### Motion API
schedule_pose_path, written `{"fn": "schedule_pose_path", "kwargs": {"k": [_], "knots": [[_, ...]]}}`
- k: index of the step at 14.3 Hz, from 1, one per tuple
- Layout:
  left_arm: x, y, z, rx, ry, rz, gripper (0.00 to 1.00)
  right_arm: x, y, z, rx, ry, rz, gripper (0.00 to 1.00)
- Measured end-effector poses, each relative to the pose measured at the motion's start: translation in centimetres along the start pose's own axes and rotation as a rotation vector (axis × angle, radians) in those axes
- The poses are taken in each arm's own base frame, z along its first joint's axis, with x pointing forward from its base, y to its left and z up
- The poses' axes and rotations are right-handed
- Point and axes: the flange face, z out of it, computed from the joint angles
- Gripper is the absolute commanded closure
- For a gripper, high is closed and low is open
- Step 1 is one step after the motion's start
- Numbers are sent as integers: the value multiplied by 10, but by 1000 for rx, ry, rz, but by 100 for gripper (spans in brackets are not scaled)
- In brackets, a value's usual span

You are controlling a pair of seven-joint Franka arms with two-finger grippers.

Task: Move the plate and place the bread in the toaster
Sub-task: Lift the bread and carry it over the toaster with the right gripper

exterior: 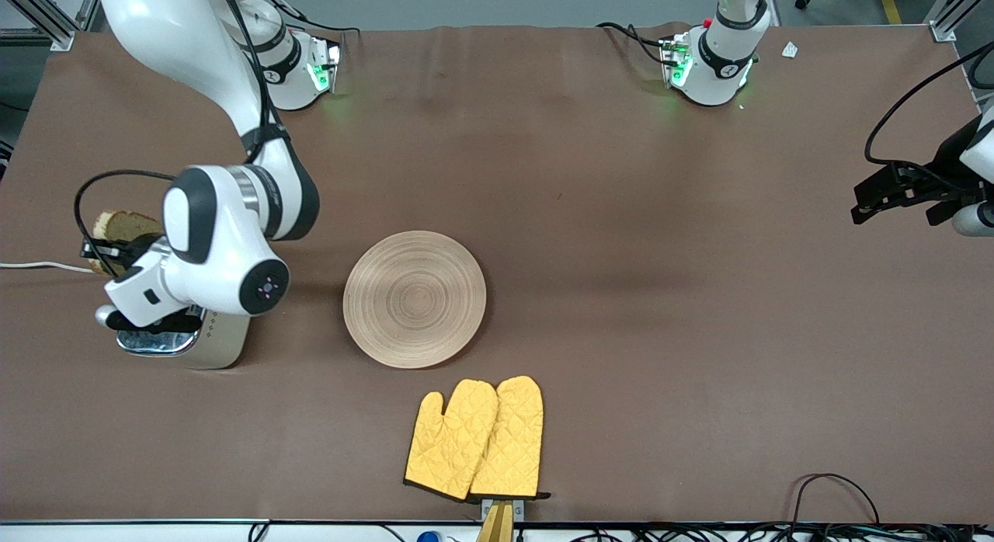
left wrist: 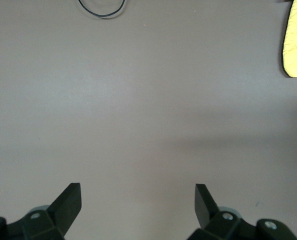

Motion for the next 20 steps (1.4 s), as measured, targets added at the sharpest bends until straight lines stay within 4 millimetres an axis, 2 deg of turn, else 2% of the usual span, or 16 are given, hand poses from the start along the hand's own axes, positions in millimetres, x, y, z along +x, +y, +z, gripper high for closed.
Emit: {"fn": "schedule_pose_path", "kwargs": {"k": [2,5,8,17,20], "knots": [[0,1,0,0,1,1,0,5,-11,3,-19,-5,24,100],[0,0,0,0,1,0,0,7,-12,2,-36,4,78,100],[0,-1,0,0,1,-2,0,11,-24,1,-55,19,117,100],[0,-1,-1,0,2,-1,0,15,-43,-12,-45,97,115,100],[0,0,-1,0,2,-1,0,14,-53,-6,-58,88,127,100]]}}
